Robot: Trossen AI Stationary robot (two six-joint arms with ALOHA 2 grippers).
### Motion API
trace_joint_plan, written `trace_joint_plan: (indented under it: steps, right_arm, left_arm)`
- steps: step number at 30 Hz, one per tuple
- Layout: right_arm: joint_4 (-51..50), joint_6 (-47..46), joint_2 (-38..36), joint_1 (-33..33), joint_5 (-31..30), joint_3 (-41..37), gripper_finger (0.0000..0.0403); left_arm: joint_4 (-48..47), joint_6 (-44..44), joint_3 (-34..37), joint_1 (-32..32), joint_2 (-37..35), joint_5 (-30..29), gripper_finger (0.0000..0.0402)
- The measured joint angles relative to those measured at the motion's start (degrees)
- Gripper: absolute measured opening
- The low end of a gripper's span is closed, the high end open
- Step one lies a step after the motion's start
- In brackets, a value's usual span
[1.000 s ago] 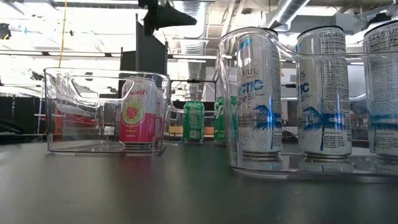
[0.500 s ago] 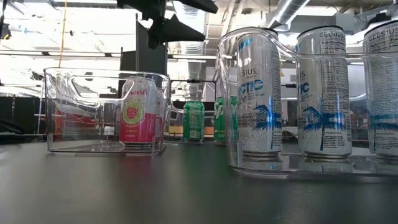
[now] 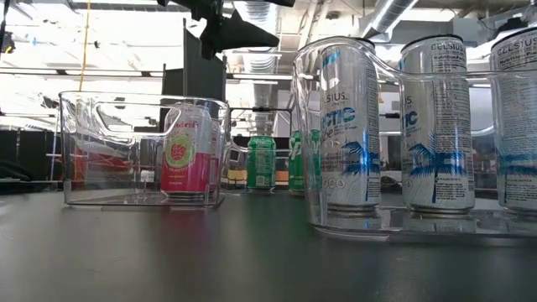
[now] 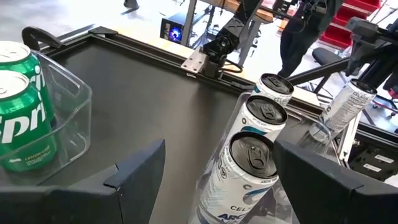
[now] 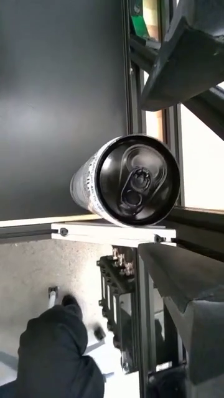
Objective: Sort soda cans
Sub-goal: Put the white soda can into the bottom transparent bin
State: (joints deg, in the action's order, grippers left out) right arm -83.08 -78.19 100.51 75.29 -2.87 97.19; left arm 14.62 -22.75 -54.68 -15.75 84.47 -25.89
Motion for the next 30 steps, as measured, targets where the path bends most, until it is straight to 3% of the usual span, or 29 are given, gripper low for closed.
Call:
trace_joint_plan:
  steps: [11,30]
  right_arm:
    - [3.2,-1.4,0.1,0.0,-1.2,-4.8,0.038]
    - [20.8,-1.9,-0.3,-0.1,-0.4,-20.5,0.0377]
  left_arm:
    - [0.2,-0.3,0.0,-1.3,0.0,-0.7,0.029]
    - [0.3,1.1,0.0,-1.7,0.0,-0.5,0.029]
